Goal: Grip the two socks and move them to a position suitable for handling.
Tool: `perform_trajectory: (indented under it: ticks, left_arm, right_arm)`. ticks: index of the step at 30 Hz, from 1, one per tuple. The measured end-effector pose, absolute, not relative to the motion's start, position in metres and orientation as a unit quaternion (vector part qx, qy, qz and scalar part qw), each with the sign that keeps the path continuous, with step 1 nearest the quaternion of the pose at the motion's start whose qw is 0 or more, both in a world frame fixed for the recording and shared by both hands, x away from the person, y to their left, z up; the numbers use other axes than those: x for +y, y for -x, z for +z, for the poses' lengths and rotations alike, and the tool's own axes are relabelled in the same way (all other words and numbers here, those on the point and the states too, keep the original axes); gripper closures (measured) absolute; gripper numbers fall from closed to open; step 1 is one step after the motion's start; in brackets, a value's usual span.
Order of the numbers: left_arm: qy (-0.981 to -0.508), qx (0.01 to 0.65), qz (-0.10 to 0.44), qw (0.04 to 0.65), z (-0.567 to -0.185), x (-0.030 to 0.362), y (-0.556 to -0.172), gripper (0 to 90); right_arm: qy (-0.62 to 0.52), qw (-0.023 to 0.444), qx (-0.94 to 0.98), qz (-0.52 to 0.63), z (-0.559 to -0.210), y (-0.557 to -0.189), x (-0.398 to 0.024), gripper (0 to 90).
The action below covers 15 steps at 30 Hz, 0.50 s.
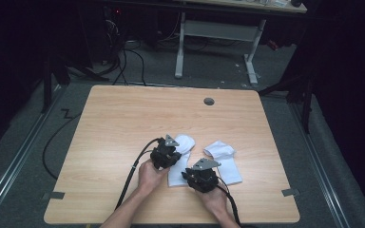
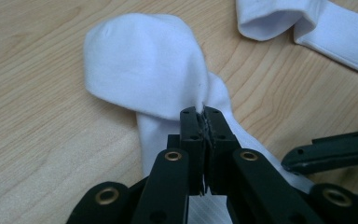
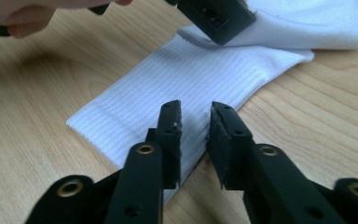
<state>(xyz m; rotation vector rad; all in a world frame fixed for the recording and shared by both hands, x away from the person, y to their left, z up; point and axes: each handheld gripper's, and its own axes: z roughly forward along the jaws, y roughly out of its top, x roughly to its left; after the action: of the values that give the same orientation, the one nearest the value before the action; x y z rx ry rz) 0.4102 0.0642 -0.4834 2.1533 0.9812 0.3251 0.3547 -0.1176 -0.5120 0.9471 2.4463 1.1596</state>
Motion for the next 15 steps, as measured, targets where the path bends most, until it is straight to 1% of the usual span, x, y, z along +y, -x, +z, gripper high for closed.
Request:
perform_trajectory:
  ticks: [6,15]
  left_arm:
    - [-0.835,0.386,0.135,0.369,-0.479,0.067,-0.413,88.2]
    - [-0.810,0.423,0.168,0.370,-0.471,0.081,-0.426,88.2]
  right_arm:
    - [-0.315,0.144,0.856,0.384,-0.509,-0.349,-0.119,82.7]
    - [-0.314,0.151,0.856,0.383,-0.510,-0.343,-0.127,84.0]
